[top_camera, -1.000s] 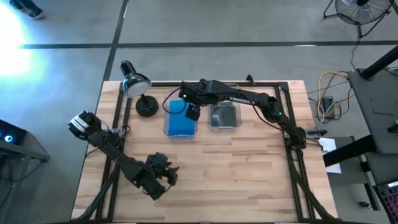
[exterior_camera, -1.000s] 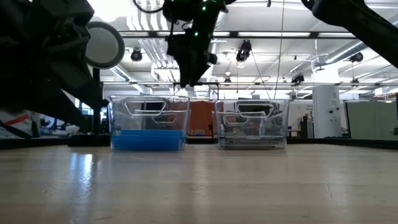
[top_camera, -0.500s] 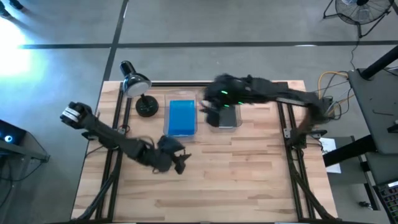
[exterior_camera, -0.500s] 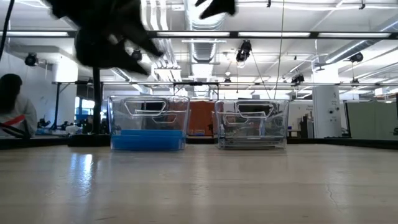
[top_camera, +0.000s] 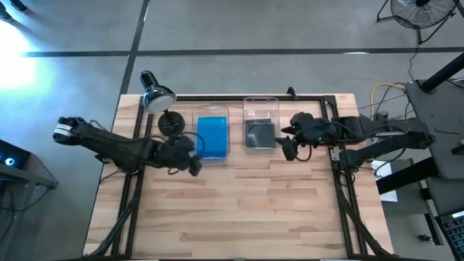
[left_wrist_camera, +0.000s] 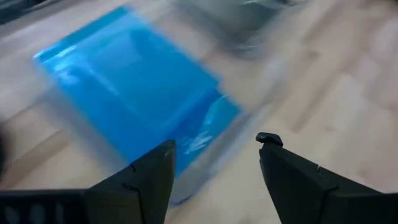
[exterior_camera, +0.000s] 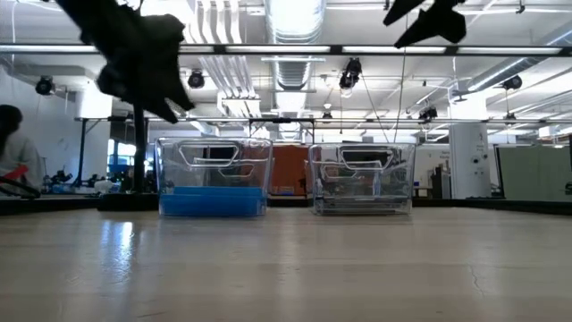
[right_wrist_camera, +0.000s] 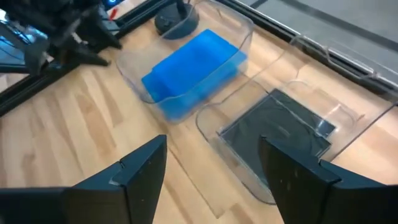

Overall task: Pick & place jewel cases by type
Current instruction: Adjust the left transparent bin on the table

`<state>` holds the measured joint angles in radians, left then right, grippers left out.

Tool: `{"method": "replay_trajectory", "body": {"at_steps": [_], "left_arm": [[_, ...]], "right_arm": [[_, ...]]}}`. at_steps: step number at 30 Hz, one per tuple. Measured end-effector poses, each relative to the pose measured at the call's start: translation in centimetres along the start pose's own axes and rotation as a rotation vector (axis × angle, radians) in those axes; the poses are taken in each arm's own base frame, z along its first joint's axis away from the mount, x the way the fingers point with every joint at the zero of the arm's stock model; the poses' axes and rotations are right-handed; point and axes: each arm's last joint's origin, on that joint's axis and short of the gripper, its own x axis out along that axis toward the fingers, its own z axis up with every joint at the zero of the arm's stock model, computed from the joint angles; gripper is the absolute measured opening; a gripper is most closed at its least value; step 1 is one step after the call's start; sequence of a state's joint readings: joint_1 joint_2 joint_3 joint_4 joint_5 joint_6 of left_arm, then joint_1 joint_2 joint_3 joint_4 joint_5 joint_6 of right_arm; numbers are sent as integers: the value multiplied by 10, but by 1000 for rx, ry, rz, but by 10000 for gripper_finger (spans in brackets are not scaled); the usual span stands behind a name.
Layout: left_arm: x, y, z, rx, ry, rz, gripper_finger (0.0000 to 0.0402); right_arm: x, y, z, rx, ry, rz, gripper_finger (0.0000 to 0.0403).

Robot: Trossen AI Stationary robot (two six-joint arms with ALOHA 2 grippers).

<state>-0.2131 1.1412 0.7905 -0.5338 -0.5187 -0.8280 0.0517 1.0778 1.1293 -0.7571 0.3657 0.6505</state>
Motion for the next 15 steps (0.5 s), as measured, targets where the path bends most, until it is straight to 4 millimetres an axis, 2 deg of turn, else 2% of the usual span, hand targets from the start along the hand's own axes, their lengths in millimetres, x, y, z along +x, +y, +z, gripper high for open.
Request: {"method": "replay_trajectory", "body": {"at_steps": [4,7,10,15], "left_arm": [[-10,22,-8,-116,-42,122,213],[-14,36,-15,-291,-122,192,213],[-6,49,-30,-451,-172,256,213],[20,60,-60,-562,-187,243,213]], "right_arm": [[12,-5,-12,13,-14,0,249],[21,-5,-15,34,-48,19,253],[31,-4,-17,44,-72,31,256],[43,0,-18,81,-94,48,258]]}}
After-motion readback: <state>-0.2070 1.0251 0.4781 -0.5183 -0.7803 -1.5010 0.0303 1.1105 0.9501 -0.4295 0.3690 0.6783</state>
